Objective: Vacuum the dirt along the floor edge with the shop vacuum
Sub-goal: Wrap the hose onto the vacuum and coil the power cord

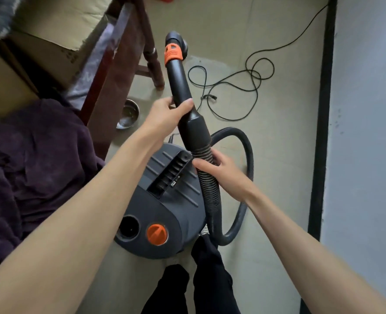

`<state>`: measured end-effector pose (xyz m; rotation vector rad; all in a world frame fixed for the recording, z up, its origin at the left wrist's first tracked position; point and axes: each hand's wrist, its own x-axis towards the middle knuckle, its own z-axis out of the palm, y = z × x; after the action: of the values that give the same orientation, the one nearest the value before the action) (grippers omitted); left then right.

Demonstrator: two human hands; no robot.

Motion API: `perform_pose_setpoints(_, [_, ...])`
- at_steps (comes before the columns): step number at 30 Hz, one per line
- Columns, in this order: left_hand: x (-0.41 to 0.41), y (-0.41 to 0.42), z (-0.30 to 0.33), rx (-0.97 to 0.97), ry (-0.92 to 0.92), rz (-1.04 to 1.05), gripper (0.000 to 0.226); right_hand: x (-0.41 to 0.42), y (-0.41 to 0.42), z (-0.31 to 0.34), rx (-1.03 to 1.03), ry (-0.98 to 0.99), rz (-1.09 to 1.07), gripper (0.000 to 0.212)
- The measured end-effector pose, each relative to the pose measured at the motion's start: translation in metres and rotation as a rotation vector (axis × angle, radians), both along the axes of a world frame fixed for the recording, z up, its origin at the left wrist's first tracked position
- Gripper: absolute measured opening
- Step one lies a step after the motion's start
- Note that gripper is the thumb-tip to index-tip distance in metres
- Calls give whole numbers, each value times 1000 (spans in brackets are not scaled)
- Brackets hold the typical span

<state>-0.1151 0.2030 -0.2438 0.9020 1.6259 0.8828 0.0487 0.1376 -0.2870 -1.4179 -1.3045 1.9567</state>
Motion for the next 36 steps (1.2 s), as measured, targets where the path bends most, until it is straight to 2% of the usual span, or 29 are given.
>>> perform_pose_setpoints(2, [11,13,-2,-10,-11,-33,29,9,17,-5,-25,26,-28,31])
perform_pose_setpoints(5, [24,15,-8,-50,21,-38,37,16,47,-5,-102,171,-107,10])
perform_pose_setpoints(7, [28,5,-16,-104,51,-31,45,18,69,-3,-186,258,-206,4])
perform_pose_setpoints(10, [35,-19,-32,-204,81,-127,50,17,105,-7,-258,297,-289,7])
perform_pose_setpoints(14, [56,-42,-56,-343,151,-367,72,10,140,-17,-274,358,-377,11])
perform_pose_setpoints(20, [81,-28,-79,-191,283,-173,56,2,169,-18,-280,469,-418,9])
perform_pose_setpoints(25, [70,-7,-84,-135,345,-282,58,3,176,-34,-258,425,-351,16])
perform_pose_setpoints(27, [62,0,-86,-126,336,-280,54,7,178,-43,-206,342,-291,22])
perform_pose_setpoints(28, [57,5,-86,-127,325,-273,51,9,179,-48,-130,220,-253,28])
perform_pose_setpoints(31, [46,19,-84,-137,297,-268,43,14,187,-64,286,-324,-41,54])
perform_pose_setpoints(32, [43,23,-83,-132,286,-272,42,15,190,-70,417,-435,75,63])
perform_pose_setpoints(34, [38,30,-78,-115,248,-282,42,16,199,-82,582,-537,264,79])
perform_pose_setpoints(36, [28,35,-72,-118,160,-282,40,15,211,-90,630,-575,309,86])
